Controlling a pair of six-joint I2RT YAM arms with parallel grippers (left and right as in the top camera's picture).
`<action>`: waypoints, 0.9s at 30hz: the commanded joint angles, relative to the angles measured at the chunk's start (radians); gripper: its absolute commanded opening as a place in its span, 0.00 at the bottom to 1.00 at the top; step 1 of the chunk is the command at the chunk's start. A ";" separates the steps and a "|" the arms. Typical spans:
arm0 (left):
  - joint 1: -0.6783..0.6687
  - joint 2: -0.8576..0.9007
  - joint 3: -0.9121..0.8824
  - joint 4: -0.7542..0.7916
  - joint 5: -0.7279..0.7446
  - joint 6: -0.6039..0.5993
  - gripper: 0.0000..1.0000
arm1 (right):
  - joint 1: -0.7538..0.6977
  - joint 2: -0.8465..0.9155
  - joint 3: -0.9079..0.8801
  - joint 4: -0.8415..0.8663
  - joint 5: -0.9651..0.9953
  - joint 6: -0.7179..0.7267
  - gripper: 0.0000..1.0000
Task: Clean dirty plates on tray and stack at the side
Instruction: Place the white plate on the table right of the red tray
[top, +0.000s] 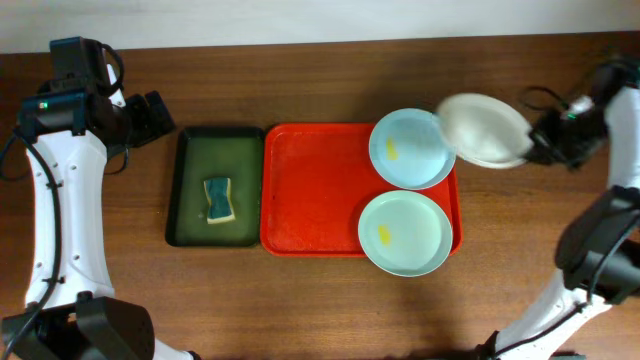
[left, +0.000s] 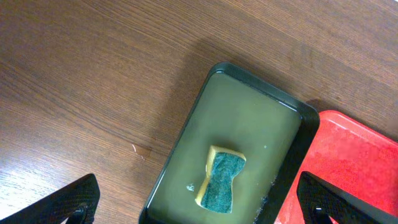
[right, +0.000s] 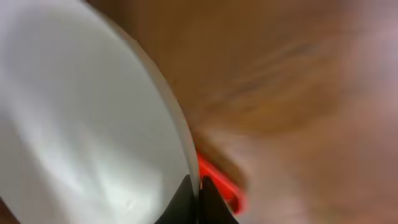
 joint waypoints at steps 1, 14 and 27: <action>-0.002 0.002 0.008 0.002 0.007 -0.010 0.99 | -0.094 -0.006 -0.010 -0.036 0.134 -0.018 0.04; -0.002 0.002 0.008 0.002 0.007 -0.010 0.99 | -0.095 -0.006 -0.291 0.196 0.208 -0.037 0.04; -0.002 0.002 0.008 0.002 0.007 -0.010 0.99 | -0.085 -0.006 -0.344 0.251 0.201 -0.036 0.44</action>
